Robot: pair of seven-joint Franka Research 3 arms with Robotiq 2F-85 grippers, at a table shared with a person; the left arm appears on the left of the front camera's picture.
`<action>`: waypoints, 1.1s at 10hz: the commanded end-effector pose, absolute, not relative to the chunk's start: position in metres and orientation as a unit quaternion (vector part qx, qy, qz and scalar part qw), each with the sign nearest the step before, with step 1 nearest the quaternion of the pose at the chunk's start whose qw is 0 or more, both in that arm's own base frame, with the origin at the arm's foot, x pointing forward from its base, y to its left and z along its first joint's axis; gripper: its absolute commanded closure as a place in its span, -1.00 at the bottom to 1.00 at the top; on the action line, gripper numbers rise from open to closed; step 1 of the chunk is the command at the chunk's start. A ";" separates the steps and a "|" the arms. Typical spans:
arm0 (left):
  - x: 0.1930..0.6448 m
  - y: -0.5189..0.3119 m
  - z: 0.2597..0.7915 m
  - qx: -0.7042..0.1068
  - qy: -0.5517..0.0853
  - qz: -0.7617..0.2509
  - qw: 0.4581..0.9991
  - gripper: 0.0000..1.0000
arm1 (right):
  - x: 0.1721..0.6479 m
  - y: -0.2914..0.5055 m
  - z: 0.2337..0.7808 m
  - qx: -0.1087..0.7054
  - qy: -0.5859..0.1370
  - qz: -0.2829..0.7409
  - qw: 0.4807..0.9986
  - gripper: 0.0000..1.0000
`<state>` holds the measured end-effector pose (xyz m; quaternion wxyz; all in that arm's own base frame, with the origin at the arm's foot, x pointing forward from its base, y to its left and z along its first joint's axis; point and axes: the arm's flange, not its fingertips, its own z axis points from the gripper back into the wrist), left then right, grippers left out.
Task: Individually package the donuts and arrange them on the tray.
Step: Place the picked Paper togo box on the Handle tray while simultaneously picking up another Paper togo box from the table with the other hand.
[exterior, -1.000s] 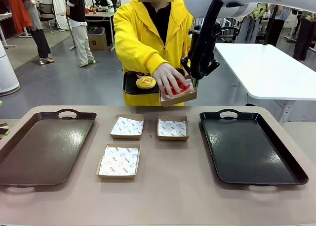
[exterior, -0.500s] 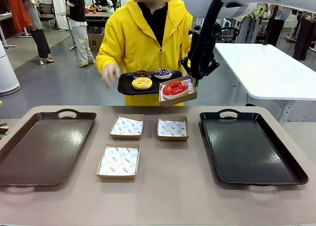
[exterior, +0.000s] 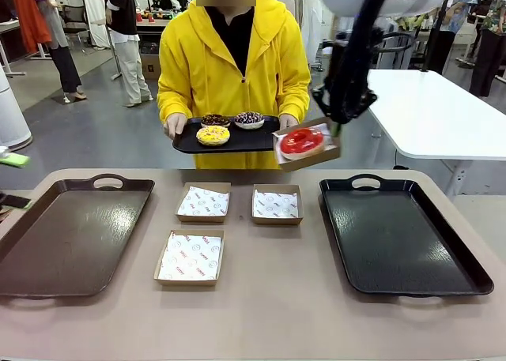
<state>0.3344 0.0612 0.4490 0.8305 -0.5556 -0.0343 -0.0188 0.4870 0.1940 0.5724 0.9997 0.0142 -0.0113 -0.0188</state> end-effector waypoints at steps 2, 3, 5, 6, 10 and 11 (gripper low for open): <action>0.347 -0.014 0.484 -0.441 0.008 -0.034 0.897 -1.00 | 0.421 0.123 0.543 0.024 0.003 -0.024 0.999 0.98; 0.346 -0.042 0.487 -0.397 0.015 -0.031 0.917 -1.00 | 0.408 0.099 0.530 0.022 0.001 -0.032 0.999 0.98; 0.350 -0.086 0.494 -0.301 0.020 -0.037 0.953 -1.00 | 0.397 0.071 0.507 0.031 -0.017 -0.045 0.998 0.98; 0.345 -0.105 0.492 -0.259 0.015 -0.038 0.965 -1.00 | 0.394 0.062 0.493 0.031 -0.033 -0.024 0.999 0.98; 0.346 -0.164 0.447 -0.146 0.011 -0.041 0.988 -1.00 | 0.406 0.052 0.456 0.026 -0.021 -0.015 0.999 0.98; 0.347 -0.177 0.431 -0.121 0.000 -0.038 0.992 -1.00 | 0.406 0.048 0.451 -0.001 0.000 -0.006 1.000 0.98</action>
